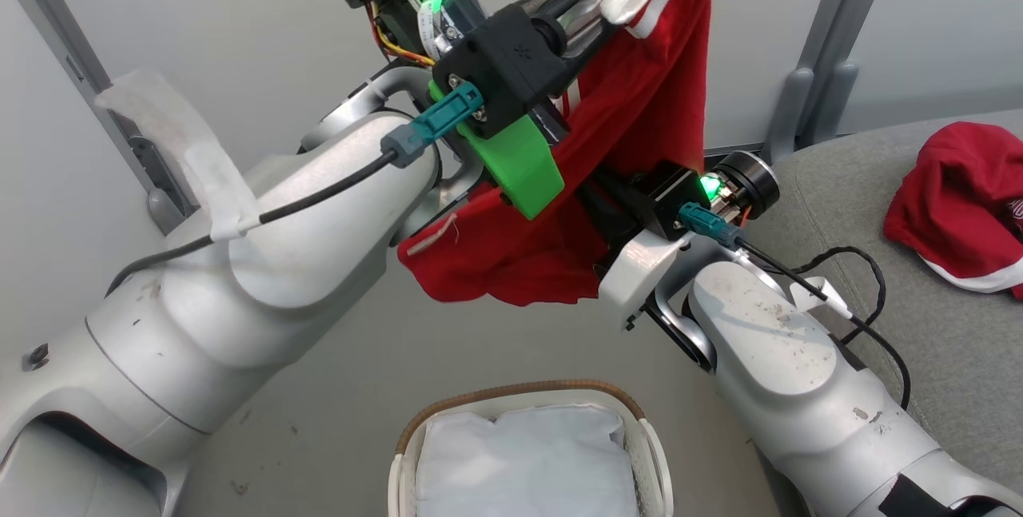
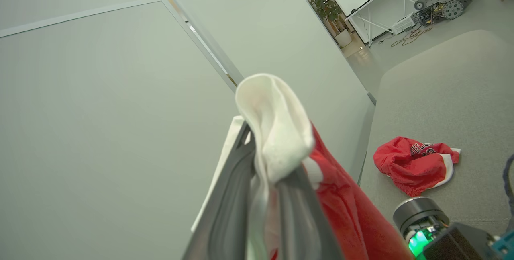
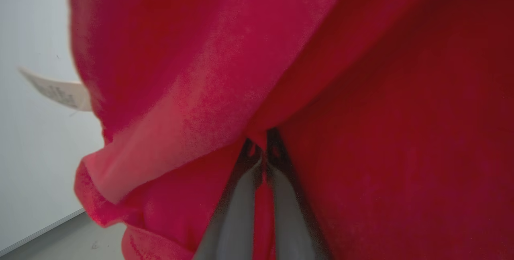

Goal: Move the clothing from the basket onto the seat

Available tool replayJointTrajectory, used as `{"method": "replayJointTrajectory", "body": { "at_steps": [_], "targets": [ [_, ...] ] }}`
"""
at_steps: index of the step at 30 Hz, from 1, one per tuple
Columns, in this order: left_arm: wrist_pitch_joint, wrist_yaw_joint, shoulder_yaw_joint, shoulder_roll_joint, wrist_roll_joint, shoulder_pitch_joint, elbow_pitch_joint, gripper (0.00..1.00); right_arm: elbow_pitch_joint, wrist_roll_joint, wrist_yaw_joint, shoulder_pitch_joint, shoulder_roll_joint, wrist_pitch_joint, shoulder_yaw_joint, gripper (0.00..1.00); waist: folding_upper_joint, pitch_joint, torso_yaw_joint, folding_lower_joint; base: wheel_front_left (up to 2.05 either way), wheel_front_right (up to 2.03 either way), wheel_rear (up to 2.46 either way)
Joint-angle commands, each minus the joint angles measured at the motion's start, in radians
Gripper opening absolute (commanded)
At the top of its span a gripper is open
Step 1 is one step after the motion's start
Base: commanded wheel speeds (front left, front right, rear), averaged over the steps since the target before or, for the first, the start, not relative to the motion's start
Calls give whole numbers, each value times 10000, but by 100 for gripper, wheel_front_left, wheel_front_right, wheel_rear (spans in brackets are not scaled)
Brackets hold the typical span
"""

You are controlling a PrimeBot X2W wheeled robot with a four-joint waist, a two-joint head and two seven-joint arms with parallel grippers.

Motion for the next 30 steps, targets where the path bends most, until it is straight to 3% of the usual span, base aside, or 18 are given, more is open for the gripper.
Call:
{"method": "replayJointTrajectory", "body": {
  "at_steps": [1, 15, 18, 30],
  "targets": [
    [1, 67, 18, 109, -40, 215, 77, 0, -55, -2, -11, 53, -31, -46, 38, 0, 0, 12, -26, 1, 0, 0, 0],
    [-137, 358, 293, 423, -773, 1271, 1257, 0, -392, -61, -11, 422, -33, -47, -279, 0, 0, 196, -299, 1, 0, 0, 0],
    [-199, 408, 401, 469, -1021, 1738, 1575, 100, -616, -60, -11, 581, -33, -47, -527, 0, 0, 259, -371, 1, 0, 0, 0],
    [-315, 826, 1326, 391, -1117, 4037, 1919, 100, -1281, -463, -11, 1170, -31, -47, -1478, 0, 0, 425, -614, 1, 0, 0, 0]
  ]
}}
